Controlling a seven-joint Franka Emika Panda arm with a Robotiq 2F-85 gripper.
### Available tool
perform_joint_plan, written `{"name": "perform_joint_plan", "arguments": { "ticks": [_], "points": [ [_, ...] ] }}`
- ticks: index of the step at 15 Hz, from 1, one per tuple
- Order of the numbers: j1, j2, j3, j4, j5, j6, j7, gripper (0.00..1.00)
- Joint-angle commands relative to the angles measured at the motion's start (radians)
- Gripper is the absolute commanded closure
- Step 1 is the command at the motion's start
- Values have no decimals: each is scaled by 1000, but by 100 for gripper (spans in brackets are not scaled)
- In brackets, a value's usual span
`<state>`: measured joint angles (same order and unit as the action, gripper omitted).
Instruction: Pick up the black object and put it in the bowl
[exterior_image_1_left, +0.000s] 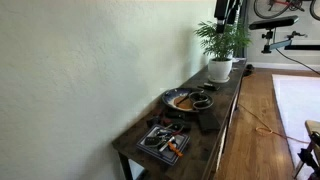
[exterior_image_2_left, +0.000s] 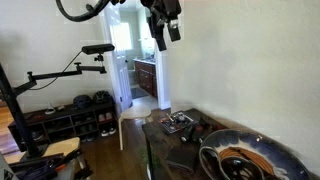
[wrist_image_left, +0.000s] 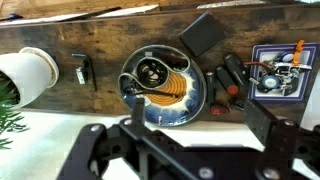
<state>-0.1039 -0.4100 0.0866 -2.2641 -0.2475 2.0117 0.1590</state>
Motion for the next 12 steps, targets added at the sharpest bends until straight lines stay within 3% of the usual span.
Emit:
{"name": "perform_joint_plan", "arguments": {
  "ticks": [1, 12],
  "points": [
    [19, 1, -16, 2, -7, -4, 6, 0],
    [25, 11, -13, -3, -3, -4, 11, 0]
  ]
}}
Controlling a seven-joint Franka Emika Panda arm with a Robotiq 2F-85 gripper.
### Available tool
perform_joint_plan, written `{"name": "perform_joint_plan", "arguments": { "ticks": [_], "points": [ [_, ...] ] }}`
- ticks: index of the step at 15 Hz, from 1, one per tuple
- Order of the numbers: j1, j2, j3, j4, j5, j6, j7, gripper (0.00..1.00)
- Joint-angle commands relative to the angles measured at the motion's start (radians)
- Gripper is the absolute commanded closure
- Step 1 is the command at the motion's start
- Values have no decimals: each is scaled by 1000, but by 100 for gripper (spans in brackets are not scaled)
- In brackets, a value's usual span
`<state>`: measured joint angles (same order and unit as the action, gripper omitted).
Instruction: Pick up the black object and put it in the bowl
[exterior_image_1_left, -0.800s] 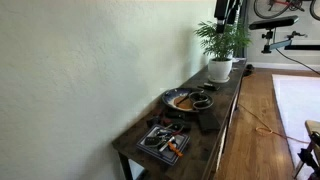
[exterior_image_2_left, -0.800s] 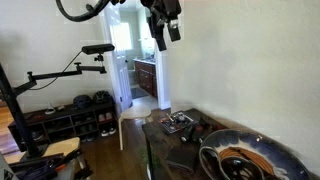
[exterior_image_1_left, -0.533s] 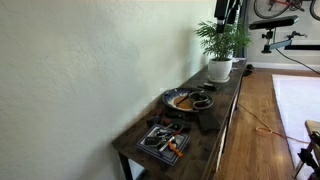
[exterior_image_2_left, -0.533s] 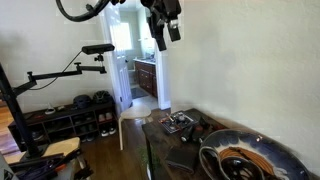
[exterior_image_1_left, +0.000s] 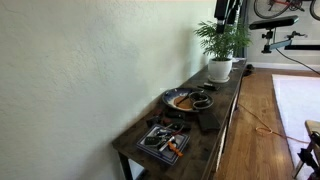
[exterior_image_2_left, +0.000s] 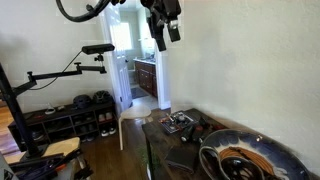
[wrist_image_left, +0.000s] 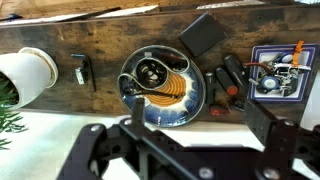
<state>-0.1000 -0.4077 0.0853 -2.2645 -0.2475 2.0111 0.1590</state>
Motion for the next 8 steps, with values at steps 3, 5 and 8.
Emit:
{"name": "perform_joint_plan", "arguments": {
  "ticks": [3, 5, 8],
  "points": [
    [30, 26, -17, -10, 12, 17, 8, 0],
    [32, 50, -21, -14, 19, 31, 8, 0],
    [32, 97, -30, -21, 32, 68, 7, 0]
  ]
}}
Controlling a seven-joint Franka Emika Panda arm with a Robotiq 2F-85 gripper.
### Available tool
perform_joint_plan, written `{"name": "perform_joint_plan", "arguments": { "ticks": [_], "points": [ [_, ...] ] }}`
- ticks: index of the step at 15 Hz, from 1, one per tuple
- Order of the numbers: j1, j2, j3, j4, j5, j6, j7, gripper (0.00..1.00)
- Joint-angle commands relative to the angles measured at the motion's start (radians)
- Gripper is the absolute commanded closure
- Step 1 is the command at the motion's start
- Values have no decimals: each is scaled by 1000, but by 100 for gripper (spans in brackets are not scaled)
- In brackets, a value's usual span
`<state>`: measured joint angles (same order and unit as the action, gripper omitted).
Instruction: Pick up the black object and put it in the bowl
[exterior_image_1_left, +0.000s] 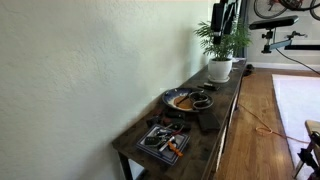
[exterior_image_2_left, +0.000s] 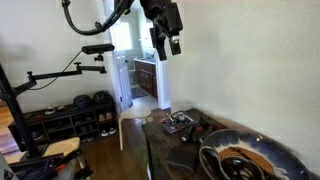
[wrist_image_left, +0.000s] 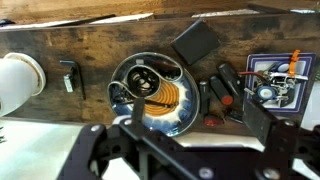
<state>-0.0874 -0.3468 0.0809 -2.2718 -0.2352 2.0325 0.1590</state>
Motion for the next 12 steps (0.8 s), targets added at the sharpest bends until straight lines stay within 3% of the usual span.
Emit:
{"name": "perform_joint_plan", "arguments": {
  "ticks": [1, 9, 12],
  "points": [
    [19, 56, -28, -15, 23, 65, 6, 0],
    [27, 208, -39, 3, 93, 138, 5, 0],
    [27, 202, -40, 0, 66, 118, 2, 0]
  ]
}}
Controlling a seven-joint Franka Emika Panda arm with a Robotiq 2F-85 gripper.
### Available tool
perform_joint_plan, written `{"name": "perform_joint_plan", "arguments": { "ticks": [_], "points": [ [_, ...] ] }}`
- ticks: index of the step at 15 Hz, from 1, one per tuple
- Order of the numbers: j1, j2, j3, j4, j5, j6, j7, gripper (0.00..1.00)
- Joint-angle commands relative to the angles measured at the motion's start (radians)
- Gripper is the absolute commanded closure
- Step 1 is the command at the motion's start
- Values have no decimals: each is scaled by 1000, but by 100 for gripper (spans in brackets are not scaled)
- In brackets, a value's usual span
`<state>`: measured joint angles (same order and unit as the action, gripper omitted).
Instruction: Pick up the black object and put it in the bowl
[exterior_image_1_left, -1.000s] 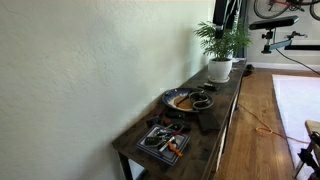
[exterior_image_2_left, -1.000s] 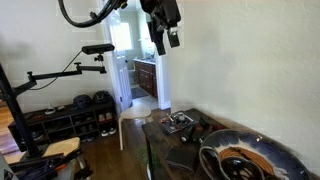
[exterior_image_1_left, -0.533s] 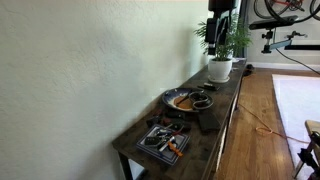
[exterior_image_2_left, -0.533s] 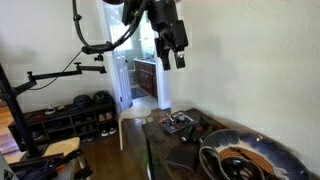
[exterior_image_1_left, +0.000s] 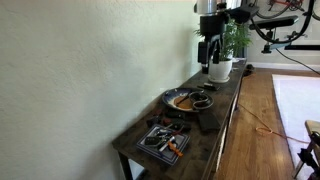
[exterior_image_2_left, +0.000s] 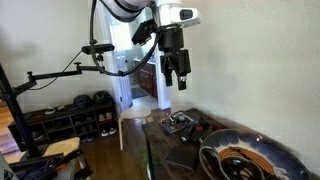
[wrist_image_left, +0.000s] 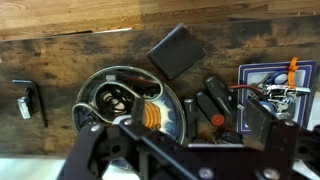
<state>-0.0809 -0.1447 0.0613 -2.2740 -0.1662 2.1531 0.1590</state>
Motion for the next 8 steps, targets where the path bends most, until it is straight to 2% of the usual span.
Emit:
{"name": "perform_joint_plan", "arguments": {
  "ticks": [1, 8],
  "points": [
    [20, 0, -20, 3, -3, -3, 2, 0],
    [21, 9, -18, 8, -11, 3, 8, 0]
  ]
}}
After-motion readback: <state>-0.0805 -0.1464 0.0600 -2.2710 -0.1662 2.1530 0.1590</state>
